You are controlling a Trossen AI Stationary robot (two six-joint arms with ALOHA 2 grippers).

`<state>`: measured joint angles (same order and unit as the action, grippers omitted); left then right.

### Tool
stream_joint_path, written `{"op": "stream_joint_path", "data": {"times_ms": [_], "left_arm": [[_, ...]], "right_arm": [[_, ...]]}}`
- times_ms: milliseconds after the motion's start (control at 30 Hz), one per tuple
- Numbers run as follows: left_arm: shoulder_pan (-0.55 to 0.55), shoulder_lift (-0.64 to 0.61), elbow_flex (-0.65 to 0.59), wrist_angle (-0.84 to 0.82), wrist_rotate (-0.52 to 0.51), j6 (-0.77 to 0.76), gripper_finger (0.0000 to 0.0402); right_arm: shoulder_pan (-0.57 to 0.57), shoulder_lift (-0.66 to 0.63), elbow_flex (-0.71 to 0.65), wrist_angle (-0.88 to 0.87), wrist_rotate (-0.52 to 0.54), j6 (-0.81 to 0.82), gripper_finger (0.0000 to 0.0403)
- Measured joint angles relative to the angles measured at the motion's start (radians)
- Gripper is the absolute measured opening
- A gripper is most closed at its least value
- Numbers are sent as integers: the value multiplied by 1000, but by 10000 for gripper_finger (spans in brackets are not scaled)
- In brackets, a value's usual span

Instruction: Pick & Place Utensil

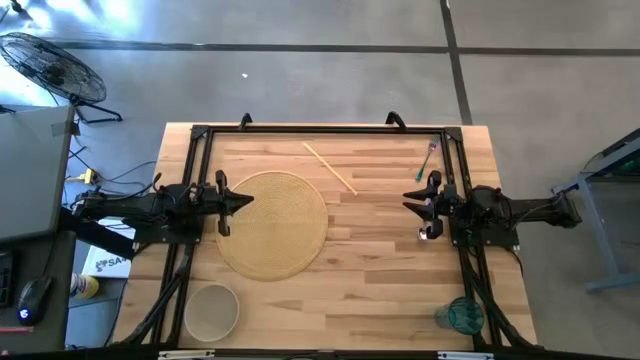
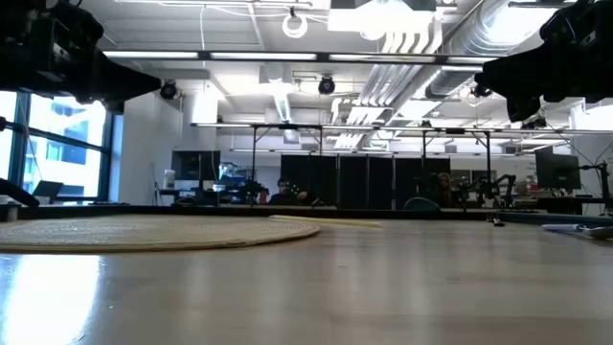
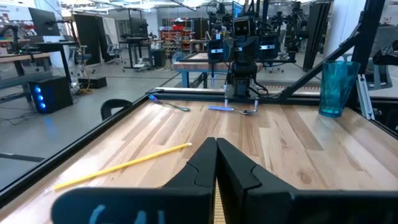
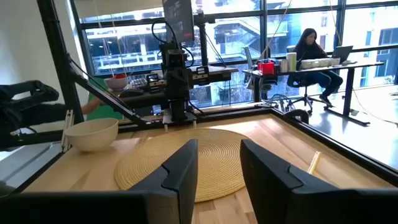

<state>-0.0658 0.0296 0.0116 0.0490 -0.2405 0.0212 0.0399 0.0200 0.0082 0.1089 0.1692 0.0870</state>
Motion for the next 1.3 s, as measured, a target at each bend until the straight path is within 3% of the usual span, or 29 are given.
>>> {"op": "stream_joint_path", "data": {"times_ms": [767, 967, 1067, 1300], "left_arm": [[0, 0, 0, 0, 0, 0, 1], [0, 0, 0, 0, 0, 0, 1], [0, 0, 0, 0, 0, 0, 1], [0, 0, 0, 0, 0, 0, 1]], "right_arm": [[0, 0, 0, 0, 0, 0, 114], [0, 0, 0, -1, 1, -142, 114], [0, 0, 0, 21, 1, -128, 114], [0, 0, 0, 187, 106, -43, 114]]}}
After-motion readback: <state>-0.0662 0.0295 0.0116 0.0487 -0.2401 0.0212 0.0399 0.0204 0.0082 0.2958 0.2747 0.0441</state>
